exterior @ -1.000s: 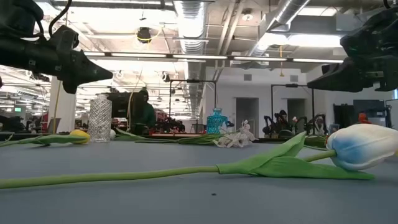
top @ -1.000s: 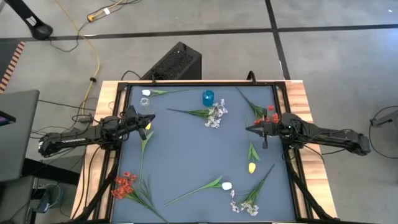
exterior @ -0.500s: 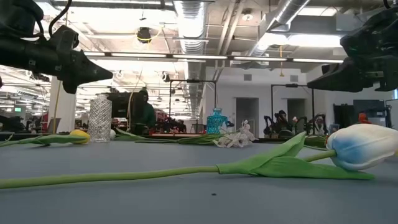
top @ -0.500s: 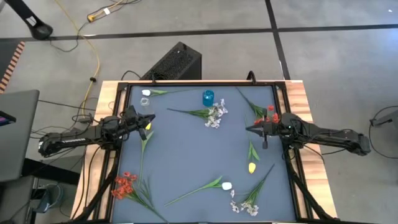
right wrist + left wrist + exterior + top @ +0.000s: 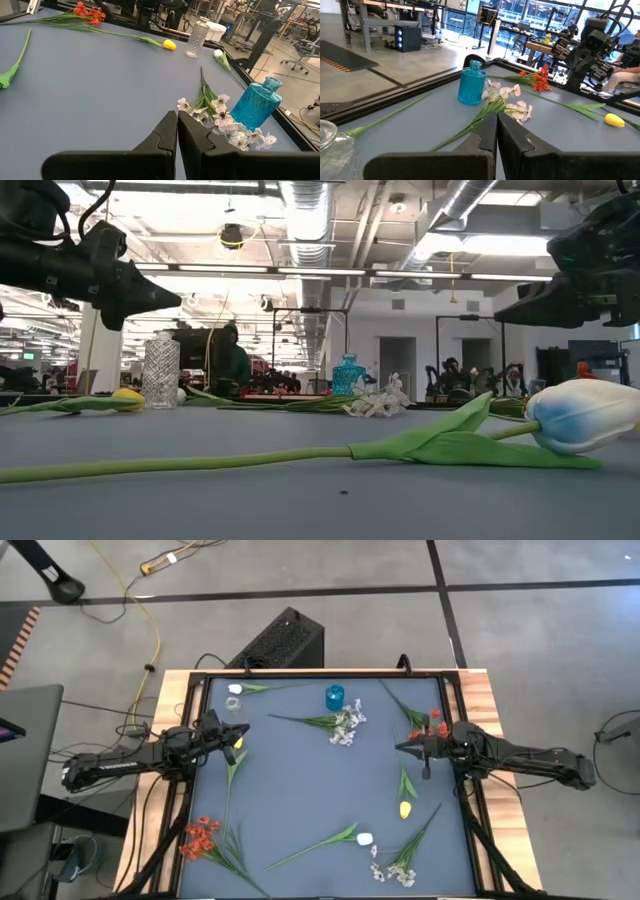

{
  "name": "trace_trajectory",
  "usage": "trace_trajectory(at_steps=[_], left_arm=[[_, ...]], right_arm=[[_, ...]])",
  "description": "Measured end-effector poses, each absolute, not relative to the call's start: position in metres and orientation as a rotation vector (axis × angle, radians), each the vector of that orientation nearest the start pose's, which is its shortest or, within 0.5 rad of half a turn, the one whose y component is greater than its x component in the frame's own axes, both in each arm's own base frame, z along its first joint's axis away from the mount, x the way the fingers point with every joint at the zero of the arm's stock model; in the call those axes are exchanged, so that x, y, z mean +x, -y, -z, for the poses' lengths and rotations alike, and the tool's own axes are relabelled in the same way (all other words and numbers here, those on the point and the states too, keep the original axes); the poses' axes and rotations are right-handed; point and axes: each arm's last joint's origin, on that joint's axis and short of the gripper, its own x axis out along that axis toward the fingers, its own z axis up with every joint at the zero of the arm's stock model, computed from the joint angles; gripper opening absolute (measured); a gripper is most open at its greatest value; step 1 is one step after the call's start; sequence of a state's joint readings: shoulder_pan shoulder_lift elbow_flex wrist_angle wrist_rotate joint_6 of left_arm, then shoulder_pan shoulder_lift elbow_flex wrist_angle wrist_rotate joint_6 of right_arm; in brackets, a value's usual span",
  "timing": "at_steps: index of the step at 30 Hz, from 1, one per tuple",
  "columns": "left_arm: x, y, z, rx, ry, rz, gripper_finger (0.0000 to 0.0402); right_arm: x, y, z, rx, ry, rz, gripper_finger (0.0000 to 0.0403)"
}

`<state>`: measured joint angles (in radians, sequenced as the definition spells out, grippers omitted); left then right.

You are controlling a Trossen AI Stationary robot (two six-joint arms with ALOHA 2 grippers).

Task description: Sort flowers into vase by color

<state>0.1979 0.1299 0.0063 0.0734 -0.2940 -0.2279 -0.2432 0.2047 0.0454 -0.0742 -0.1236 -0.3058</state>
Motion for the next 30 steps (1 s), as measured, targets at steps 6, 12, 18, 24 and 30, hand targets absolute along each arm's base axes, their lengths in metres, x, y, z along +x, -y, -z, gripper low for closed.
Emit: trace_trajectory(at_steps=[6,12,18,24,30], left_arm=[[0.1004,-0.0287,-0.1622,-0.221,0.006,-0.496,0.0000],[0.1004,-0.0287,-0.1623,-0.221,0.006,-0.496,0.0000],[0.1004,-0.0287,-0.1624,-0.183,-0.003,-0.495,0.0000],[0.1004,-0.0287,-0.1622,-0.262,0.016,-0.495,0.0000],[0.1004,-0.0287,-0.1623,-0.674,0.121,-0.489,0.0000]], right_arm=[[0.1045,0.0222,-0.1552,-0.261,-0.246,0.083,0.0043],[0.1045,0.0223,-0.1552,-0.261,-0.246,0.083,0.0043],[0.1045,0.0222,-0.1552,-0.261,-0.246,0.083,0.0043],[0.1045,0.0222,-0.1552,-0.261,-0.246,0.082,0.0043],[0.1045,0.0222,-0.1552,-0.262,-0.245,0.083,0.0043]])
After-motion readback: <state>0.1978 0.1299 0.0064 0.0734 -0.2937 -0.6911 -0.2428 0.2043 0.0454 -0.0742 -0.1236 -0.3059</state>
